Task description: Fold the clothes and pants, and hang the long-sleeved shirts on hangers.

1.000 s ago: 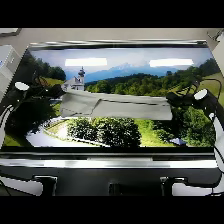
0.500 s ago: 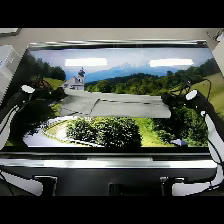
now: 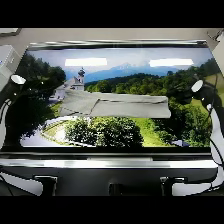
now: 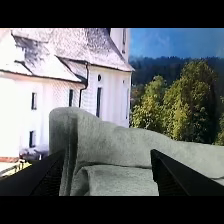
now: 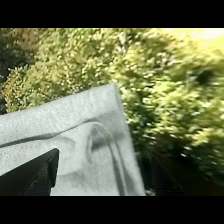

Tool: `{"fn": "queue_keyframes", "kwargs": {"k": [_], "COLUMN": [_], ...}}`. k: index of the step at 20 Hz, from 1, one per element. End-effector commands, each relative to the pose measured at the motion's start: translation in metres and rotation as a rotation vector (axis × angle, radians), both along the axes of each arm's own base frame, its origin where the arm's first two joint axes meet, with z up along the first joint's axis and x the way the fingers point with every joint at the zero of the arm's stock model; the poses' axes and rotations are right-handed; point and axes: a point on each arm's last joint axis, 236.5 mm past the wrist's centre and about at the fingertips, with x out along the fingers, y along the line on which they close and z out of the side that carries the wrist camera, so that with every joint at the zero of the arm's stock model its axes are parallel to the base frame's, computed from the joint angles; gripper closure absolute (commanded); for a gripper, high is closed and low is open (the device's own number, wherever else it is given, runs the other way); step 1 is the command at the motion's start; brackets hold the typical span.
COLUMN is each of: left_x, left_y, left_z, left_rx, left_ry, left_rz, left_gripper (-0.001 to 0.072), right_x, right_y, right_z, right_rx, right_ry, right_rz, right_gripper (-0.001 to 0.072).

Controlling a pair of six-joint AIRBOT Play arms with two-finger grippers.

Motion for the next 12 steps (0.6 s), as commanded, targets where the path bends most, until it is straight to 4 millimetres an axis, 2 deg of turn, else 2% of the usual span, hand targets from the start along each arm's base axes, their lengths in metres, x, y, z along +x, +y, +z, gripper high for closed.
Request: {"fn": "queue_keyframes", "kwargs": {"k": [1, 3, 6, 9, 12], "left_x": [-0.005, -0.014, -0.034, -0.050, -0.058], "left_y": [0.019, 0.019, 0.006, -0.012, -0.023], "left_z": [0.053, 0.077, 0.097, 0.102, 0.099], "left_rx": [0.095, 0.142, 0.193, 0.213, 0.200], "left_ry": [0.011, 0.016, 0.032, 0.061, 0.097], "left_rz": [0.031, 0.038, 0.004, -0.053, -0.068], "left_gripper": [0.0097, 0.0097, 0.0097, 0.0097, 0.0097], "right_x": [-0.014, -0.012, -0.022, -0.031, -0.032], "right_y": [-0.036, -0.043, -0.033, -0.016, -0.009], "right_z": [0.040, 0.046, 0.022, -0.007, -0.027], "right_rx": [0.032, 0.200, 0.428, 0.455, 0.479], "right_ry": [0.074, 0.056, 0.117, 0.182, 0.211], "right_rz": [-0.126, -0.172, -0.119, 0.007, 0.045], "right_gripper": [0.0043, 0.0042, 0.0040, 0.0011, 0.0008]}}
